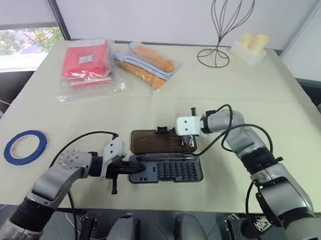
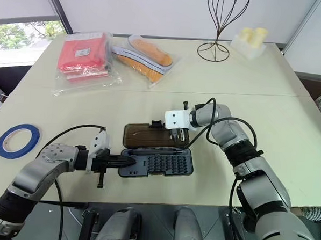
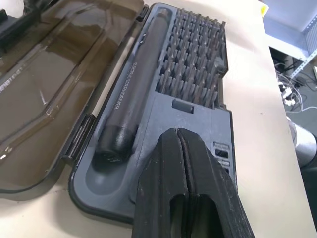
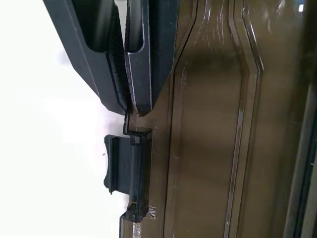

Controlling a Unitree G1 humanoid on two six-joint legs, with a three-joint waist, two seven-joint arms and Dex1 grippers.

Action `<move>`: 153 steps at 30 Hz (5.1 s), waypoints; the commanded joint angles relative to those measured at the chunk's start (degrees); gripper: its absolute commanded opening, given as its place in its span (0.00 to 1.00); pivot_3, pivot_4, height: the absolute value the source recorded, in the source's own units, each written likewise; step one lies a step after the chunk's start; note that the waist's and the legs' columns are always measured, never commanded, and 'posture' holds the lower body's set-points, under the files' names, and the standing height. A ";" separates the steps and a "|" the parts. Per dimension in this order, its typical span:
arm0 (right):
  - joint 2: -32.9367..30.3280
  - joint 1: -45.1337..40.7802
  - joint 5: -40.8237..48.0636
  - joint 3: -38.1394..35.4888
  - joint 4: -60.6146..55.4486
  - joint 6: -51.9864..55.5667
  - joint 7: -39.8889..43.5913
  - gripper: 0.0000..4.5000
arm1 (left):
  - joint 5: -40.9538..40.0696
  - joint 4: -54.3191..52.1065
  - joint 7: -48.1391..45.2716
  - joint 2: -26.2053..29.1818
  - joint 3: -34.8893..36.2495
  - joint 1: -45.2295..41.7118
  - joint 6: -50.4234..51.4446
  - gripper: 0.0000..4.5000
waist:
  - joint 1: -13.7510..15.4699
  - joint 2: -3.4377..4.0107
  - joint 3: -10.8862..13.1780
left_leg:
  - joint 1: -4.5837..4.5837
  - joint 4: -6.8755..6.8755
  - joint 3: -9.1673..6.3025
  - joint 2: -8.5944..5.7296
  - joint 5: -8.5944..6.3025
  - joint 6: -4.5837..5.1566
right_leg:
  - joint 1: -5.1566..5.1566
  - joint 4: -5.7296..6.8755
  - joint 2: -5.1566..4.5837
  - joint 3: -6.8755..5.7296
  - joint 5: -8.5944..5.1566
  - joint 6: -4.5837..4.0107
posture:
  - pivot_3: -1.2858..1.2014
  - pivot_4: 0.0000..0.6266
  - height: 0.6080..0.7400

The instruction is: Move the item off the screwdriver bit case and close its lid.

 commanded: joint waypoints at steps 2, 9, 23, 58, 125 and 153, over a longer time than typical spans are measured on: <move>-2.87 4.75 -1.71 -2.18 -11.32 3.67 -1.66 0.01 | 0.96 1.16 1.21 0.26 0.56 0.91 0.46 0.00 | 0.30 0.00 0.00 | -0.03 0.00 -0.01 0.00 0.00 0.01 | 0.00 -0.04 0.00 0.00 0.00 0.00 | 0.52 0.24 1.00; -3.98 8.04 -4.11 -3.20 -20.72 8.01 -4.01 0.01 | 1.15 2.27 1.45 -0.02 0.67 0.49 0.06 0.00 | 0.38 0.00 0.00 | -0.04 -0.01 0.00 -0.01 -0.01 0.02 | 0.01 -0.08 0.00 -0.01 0.00 0.00 | 0.52 0.24 1.00; -5.09 10.55 -7.80 -3.05 -26.23 7.63 -7.06 0.01 | -13.91 -0.88 8.30 -3.94 13.12 -5.06 14.99 0.00 | 0.23 -0.05 0.05 | -0.09 0.00 -0.05 0.00 -0.01 0.02 | -0.02 -0.09 0.04 -0.03 0.00 0.00 | 0.52 0.24 1.00; -4.20 10.31 -9.65 -3.91 -30.81 8.88 -7.79 0.01 | 2.61 26.84 4.58 -10.92 5.95 -19.43 -2.27 0.00 | 0.34 -0.08 0.07 | -0.20 -0.01 0.01 -0.03 0.11 -0.20 | -0.06 -0.21 0.05 -0.04 0.01 0.02 | 0.52 0.24 1.00; -13.27 15.52 42.18 -23.64 -51.21 52.63 8.27 0.82 | -7.42 9.57 -10.79 -3.59 0.85 -21.50 14.43 0.00 | 0.57 -0.08 0.16 | -0.21 0.06 -0.14 0.01 -0.10 0.17 | 0.05 -0.24 0.06 -0.08 0.01 0.02 | 0.52 0.24 1.00; -13.82 32.08 34.38 -3.45 -54.79 44.47 -0.29 0.02 | 7.39 31.75 -7.65 -17.05 -6.70 -32.24 2.14 0.00 | 0.75 -0.15 0.19 | -0.27 0.14 -0.14 -0.01 -0.10 0.18 | 0.04 -0.27 0.13 -0.05 0.00 0.03 | 0.52 0.24 1.00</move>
